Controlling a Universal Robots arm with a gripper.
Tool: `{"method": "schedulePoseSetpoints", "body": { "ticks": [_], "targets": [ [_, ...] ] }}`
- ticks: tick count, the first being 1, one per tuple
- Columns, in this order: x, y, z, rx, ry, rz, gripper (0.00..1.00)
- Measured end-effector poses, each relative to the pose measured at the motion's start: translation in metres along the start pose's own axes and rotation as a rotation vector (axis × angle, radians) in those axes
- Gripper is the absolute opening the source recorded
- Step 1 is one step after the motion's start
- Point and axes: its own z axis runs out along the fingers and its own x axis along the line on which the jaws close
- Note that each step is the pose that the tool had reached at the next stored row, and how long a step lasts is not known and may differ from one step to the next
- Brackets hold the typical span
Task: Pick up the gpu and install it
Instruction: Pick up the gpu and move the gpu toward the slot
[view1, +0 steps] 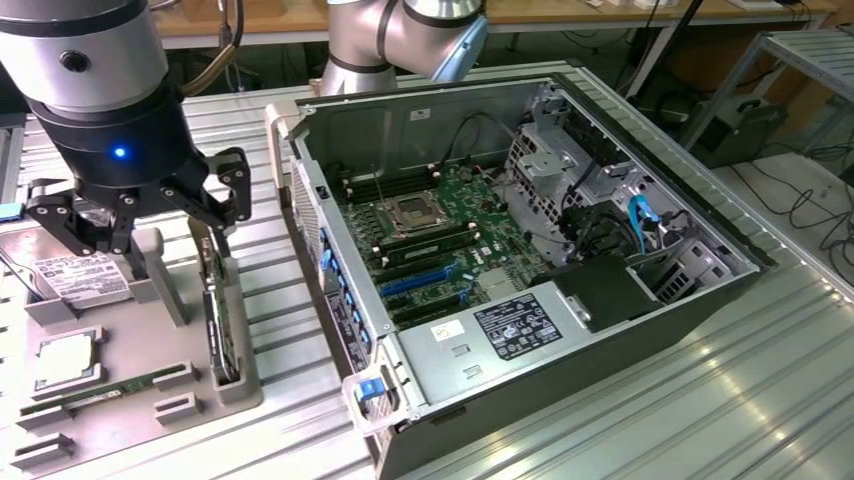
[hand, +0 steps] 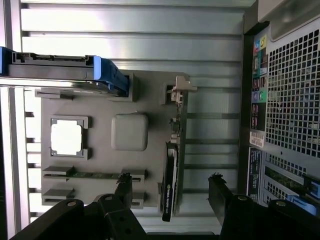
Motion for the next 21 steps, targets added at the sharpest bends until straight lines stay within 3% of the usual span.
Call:
{"method": "schedulePoseSetpoints", "body": {
  "ticks": [21],
  "targets": [
    [0.0003,-0.0052,0.0106,0.0,0.0002,0.0,0.72]
  ]
}}
